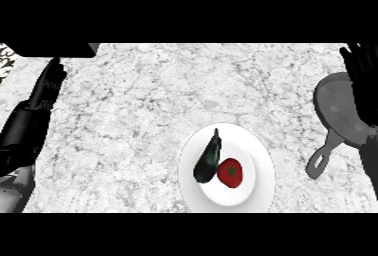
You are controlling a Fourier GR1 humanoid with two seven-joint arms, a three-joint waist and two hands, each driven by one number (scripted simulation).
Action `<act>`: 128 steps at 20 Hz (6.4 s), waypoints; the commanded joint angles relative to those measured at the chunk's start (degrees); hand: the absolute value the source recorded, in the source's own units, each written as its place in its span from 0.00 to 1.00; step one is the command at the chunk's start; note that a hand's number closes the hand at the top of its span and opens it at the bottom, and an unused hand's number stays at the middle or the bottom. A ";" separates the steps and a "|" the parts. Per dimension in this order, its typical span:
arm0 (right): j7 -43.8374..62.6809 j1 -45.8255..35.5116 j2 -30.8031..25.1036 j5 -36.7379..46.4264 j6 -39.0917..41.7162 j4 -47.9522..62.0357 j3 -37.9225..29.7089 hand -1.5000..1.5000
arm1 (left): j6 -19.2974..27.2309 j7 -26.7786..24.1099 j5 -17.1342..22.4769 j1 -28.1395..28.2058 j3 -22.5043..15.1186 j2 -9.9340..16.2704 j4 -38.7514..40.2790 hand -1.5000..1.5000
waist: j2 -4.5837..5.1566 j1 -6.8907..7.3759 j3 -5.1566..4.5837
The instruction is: Pick the tomato from the plate and place it in the pan
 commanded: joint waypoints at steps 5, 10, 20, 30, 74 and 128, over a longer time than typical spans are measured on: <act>-6.78 6.83 7.91 3.47 -4.35 -12.79 4.70 1.00 | 2.12 9.24 8.59 3.50 3.83 -7.01 3.67 0.50 | -2.41 -1.09 0.53; -8.04 22.48 1.54 23.75 -14.50 -15.37 9.90 1.00 | 2.55 11.83 12.66 5.71 5.33 -9.29 5.86 0.50 | -3.06 -4.83 0.26; 2.87 48.14 -5.62 47.34 -17.97 -36.89 19.55 0.00 | -0.93 13.58 14.53 4.19 5.48 -8.84 5.08 0.50 | -2.24 -1.85 0.30; 30.20 35.52 -9.49 60.25 4.70 -41.59 23.78 0.00 | 3.00 16.82 10.30 0.44 2.71 -11.71 3.48 0.50 | -1.88 0.91 0.41; 58.85 5.34 21.61 68.57 41.22 -8.11 38.06 0.00 | -3.10 14.69 10.31 1.29 8.42 -13.31 7.03 0.50 | -2.03 -0.27 0.52; 60.08 -34.77 13.07 90.62 12.26 42.77 5.89 1.00 | -7.10 15.47 3.03 -0.41 8.44 -20.87 7.01 0.50 | -0.93 3.13 0.44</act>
